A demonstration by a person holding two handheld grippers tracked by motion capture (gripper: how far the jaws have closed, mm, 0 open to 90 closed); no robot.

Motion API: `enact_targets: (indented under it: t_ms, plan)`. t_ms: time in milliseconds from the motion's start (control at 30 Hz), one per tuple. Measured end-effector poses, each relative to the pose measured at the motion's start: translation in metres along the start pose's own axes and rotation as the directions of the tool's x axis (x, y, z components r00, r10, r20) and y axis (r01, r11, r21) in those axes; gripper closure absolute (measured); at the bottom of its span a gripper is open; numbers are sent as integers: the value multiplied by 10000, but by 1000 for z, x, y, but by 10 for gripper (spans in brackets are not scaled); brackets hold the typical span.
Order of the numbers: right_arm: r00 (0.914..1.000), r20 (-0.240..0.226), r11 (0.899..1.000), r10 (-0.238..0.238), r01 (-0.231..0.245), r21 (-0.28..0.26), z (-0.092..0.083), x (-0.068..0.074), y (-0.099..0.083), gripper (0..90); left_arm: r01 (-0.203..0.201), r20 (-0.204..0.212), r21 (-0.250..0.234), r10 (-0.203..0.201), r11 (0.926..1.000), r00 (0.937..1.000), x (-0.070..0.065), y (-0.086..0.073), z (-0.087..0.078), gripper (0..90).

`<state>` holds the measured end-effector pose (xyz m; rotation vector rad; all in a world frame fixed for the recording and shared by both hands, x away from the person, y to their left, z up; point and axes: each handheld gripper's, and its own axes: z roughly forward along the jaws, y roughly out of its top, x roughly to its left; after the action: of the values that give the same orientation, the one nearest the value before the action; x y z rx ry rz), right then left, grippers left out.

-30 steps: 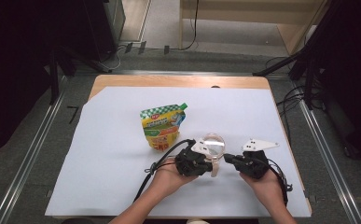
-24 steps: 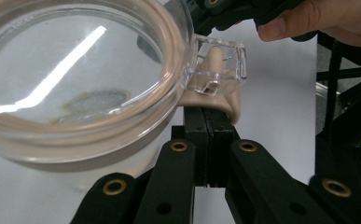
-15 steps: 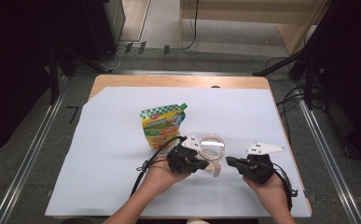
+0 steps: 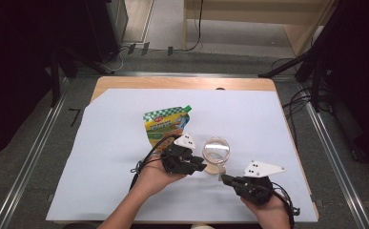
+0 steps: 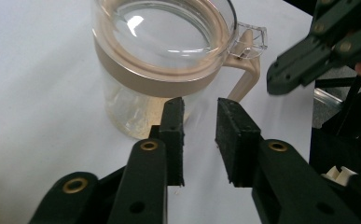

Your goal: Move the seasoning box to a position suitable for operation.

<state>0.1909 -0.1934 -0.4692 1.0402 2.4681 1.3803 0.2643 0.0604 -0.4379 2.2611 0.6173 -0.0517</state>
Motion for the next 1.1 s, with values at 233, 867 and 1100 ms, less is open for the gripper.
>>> enact_targets:
  t_ms: [233,867,1100]
  plan:
    - [9995,-293,9999,-128,130,78,15,7,1,900,184,34,-71,-184,9998,9998,7,-3,-4,575]
    - [9999,83,9997,-119,118,224,39,7,0,900,17,-107,-139,-19,9999,9999,9,-9,-9,454]
    - [9998,200,9996,-6,0,296,37,1,-1,900,60,-183,-208,-64,9998,9998,9,-9,-9,454]
